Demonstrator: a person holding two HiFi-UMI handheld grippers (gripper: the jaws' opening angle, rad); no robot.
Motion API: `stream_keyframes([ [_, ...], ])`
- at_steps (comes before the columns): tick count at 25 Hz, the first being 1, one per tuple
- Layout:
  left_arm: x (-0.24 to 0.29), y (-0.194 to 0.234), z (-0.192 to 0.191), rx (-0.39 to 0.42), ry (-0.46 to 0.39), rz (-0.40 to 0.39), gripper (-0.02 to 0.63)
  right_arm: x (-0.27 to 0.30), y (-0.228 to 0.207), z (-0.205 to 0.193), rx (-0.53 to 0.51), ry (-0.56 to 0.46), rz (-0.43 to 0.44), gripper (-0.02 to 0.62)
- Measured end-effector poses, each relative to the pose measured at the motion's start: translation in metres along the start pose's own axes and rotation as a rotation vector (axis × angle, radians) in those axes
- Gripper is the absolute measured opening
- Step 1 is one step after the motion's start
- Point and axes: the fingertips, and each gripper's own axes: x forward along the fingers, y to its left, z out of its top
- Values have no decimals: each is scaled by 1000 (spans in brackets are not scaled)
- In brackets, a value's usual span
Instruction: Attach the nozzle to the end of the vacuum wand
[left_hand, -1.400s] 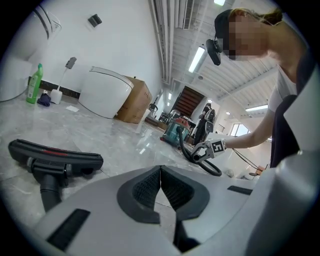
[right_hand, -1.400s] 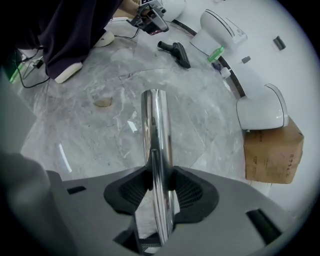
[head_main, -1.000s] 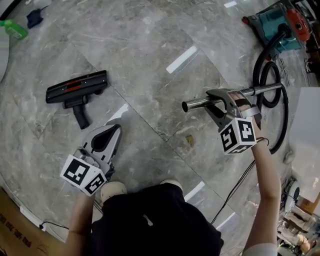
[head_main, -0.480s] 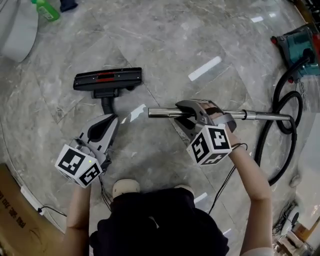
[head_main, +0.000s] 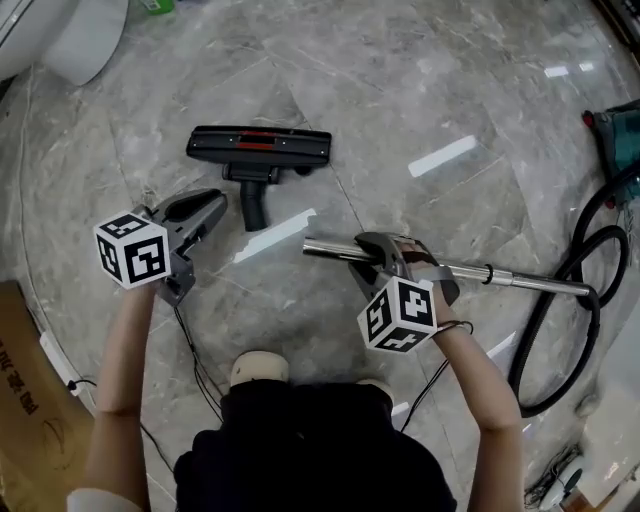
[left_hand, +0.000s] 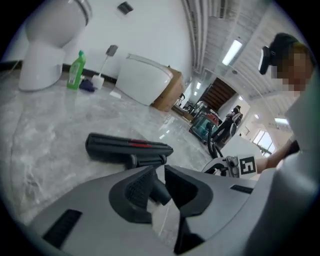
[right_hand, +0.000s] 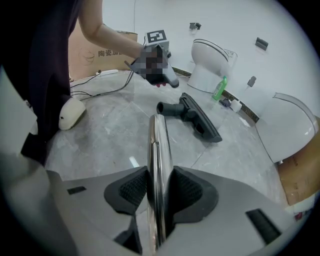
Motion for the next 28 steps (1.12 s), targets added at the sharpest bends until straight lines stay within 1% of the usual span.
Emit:
stream_keyframes([
  [1, 6, 4, -13, -72, 35, -22, 85, 2, 6, 4, 5, -1, 11, 158],
  [2, 12, 8, -24, -132, 69, -36, 152, 3, 12, 7, 9, -3, 20, 158],
  [3, 17, 13, -32, -166, 91, -33, 205, 4, 16, 10, 14, -6, 27, 158],
  [4, 21, 19, -34, -171, 95, -14, 230, 5, 18, 12, 19, -10, 32, 158],
  [6, 26, 30, -27, -134, 78, 22, 245, 7, 19, 14, 28, -16, 34, 158],
  [7, 30, 32, -23, -121, 75, 13, 257, 7, 19, 14, 30, -18, 31, 158],
  [9, 40, 28, -15, -132, 82, -37, 296, 5, 17, 14, 31, -21, 24, 158],
  [10, 44, 27, -11, -148, 78, -52, 310, 3, 16, 15, 31, -24, 22, 158],
  [12, 48, 31, 2, -191, 28, -49, 323, -2, 17, 16, 28, -32, 18, 158],
  [14, 44, 40, 11, -280, -20, -44, 340, -6, 19, 17, 24, -41, 18, 158],
  [15, 40, 43, 13, -315, -24, -43, 342, -8, 19, 17, 22, -44, 18, 158],
  [16, 34, 46, 13, -314, -11, -36, 347, -10, 20, 17, 21, -47, 16, 158],
  [17, 26, 47, 12, -264, 19, -16, 352, -11, 20, 16, 20, -49, 13, 158],
  [18, 17, 49, 10, -175, 63, 15, 361, -13, 20, 15, 20, -50, 12, 158],
  [19, 8, 52, 9, -57, 117, 53, 375, -15, 20, 14, 21, -51, 10, 158],
  [22, -3, 66, 22, 358, 304, 155, 424, -18, 17, 11, 26, -50, 10, 158],
  [23, -1, 70, 28, 474, 368, 173, 435, -18, 16, 10, 27, -49, 11, 158],
  [24, 5, 74, 34, 566, 424, 180, 437, -18, 16, 9, 30, -48, 14, 158],
  [25, 12, 78, 40, 633, 469, 178, 437, -18, 16, 9, 32, -48, 17, 158],
  [26, 21, 81, 46, 682, 502, 167, 437, -18, 16, 9, 34, -48, 19, 157],
  [28, 41, 85, 56, 789, 552, 139, 437, -20, 15, 9, 38, -50, 21, 158],
])
